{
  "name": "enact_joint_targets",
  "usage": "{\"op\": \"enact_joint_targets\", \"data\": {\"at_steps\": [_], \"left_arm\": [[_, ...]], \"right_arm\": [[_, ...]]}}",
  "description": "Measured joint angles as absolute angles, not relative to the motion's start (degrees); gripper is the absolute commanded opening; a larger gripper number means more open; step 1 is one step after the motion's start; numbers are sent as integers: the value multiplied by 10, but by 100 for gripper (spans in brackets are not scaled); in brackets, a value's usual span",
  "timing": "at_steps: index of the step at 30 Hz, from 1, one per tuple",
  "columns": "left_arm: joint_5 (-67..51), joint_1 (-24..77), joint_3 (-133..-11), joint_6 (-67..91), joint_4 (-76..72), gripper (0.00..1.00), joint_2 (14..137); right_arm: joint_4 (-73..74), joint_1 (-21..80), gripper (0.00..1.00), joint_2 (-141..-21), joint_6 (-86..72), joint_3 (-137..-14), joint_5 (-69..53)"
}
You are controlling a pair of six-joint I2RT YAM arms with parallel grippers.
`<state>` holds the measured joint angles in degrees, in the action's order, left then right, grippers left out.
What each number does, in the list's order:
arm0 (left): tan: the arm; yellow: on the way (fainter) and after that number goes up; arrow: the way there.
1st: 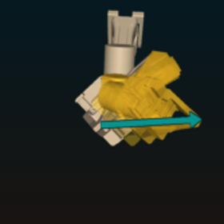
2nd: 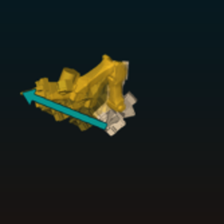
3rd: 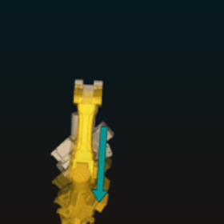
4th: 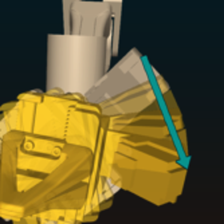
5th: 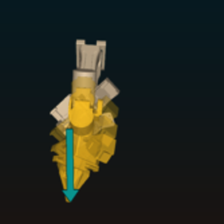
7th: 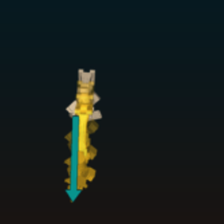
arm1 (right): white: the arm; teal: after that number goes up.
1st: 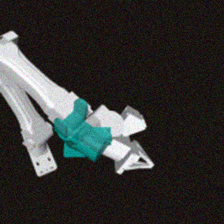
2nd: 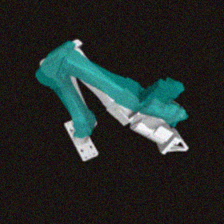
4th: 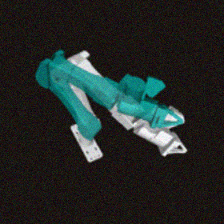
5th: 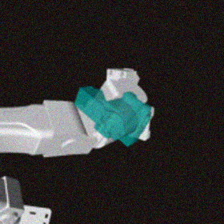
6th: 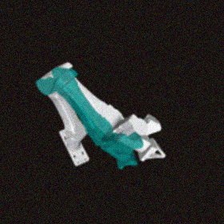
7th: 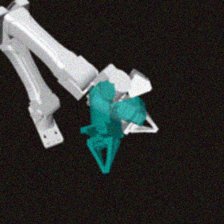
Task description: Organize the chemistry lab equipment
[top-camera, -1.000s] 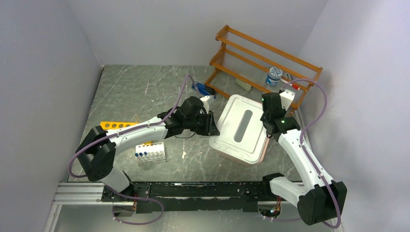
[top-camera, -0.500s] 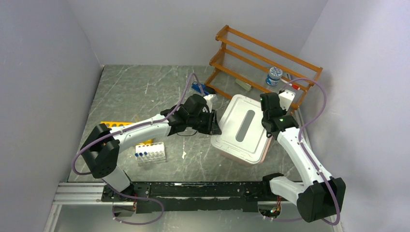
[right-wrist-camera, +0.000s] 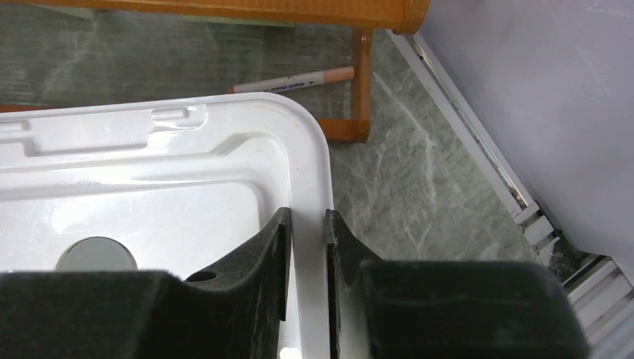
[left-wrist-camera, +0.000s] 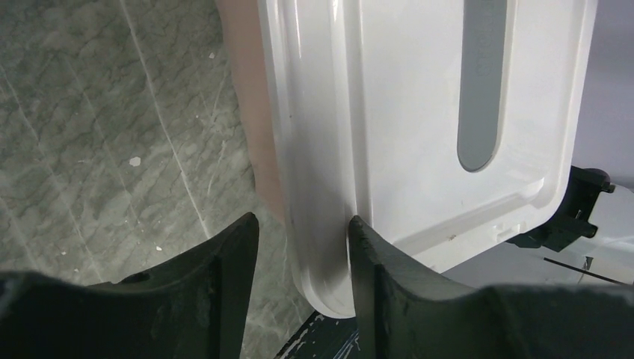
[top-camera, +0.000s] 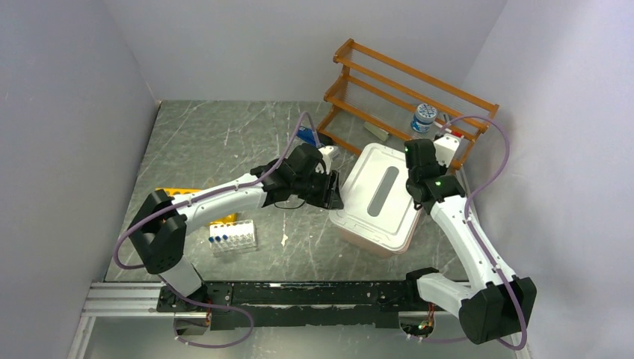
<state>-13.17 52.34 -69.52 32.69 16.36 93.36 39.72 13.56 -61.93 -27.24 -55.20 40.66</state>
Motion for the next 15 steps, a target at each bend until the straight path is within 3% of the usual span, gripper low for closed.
{"op": "enact_joint_targets", "data": {"at_steps": [2, 5, 9, 15], "left_arm": [[-133, 524, -700, 324, 164, 44, 937], [-136, 524, -703, 321, 163, 45, 938], [-141, 524, -704, 317, 163, 50, 941], [-163, 524, -705, 316, 156, 54, 951]], "right_arm": [[397, 135, 0, -619, -273, -546, 410], [397, 136, 0, -623, -280, -531, 412], [397, 137, 15, -639, -291, -526, 427], [401, 140, 22, -662, -309, -535, 458]]}}
